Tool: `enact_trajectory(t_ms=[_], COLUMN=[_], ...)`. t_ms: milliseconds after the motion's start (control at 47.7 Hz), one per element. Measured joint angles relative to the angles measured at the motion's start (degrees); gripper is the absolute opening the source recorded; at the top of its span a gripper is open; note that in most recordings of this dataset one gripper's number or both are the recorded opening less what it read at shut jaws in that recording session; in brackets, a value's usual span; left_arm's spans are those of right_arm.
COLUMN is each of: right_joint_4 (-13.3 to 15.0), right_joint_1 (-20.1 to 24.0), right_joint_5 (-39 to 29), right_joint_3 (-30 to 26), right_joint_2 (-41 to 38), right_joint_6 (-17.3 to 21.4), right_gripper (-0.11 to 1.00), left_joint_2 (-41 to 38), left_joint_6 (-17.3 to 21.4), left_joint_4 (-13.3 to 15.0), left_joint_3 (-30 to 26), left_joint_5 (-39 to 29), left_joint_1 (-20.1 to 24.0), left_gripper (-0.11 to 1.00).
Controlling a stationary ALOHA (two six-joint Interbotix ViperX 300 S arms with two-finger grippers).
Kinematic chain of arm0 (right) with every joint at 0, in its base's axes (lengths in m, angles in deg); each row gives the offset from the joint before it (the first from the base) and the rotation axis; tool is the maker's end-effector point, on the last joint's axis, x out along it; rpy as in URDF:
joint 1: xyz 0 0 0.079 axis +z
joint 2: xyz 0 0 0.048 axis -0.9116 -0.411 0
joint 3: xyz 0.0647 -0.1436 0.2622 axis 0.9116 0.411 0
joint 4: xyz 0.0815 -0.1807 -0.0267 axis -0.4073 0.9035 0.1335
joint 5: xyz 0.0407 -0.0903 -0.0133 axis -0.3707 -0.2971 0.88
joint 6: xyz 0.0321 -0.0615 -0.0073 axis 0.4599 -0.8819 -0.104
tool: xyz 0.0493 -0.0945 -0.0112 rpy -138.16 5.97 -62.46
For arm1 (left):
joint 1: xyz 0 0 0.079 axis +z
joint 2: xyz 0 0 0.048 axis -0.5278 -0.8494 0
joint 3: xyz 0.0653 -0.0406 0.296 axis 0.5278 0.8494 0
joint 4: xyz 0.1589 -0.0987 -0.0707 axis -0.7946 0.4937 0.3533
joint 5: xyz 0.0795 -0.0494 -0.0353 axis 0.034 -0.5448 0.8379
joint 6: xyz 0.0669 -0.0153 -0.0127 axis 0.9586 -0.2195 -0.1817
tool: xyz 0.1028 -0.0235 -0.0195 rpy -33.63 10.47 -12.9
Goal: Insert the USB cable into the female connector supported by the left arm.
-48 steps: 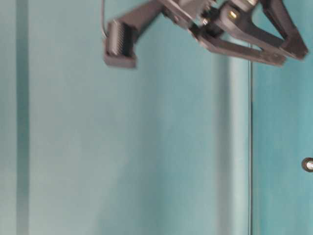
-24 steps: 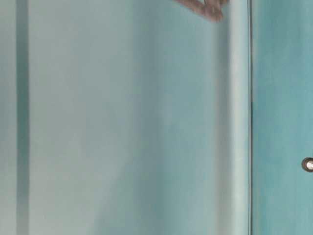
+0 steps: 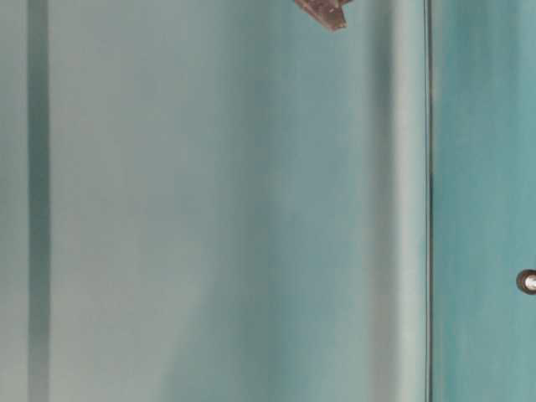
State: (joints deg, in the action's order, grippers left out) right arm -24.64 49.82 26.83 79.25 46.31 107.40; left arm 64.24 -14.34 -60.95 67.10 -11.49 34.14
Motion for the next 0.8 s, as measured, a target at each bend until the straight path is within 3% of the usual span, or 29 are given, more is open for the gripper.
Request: enact_trajectory(t_ms=[797], right_joint_4=[-0.2], right_joint_1=[0.0], right_joint_5=[4.7], right_joint_3=[4.2], right_joint_2=[0.2], right_joint_6=[0.6], right_gripper=[0.64], left_joint_2=[0.0], left_joint_6=[-5.7], left_joint_4=[0.0], left_joint_3=[3.4], left_joint_5=[-0.3], left_joint_1=[0.0], left_gripper=[0.75])
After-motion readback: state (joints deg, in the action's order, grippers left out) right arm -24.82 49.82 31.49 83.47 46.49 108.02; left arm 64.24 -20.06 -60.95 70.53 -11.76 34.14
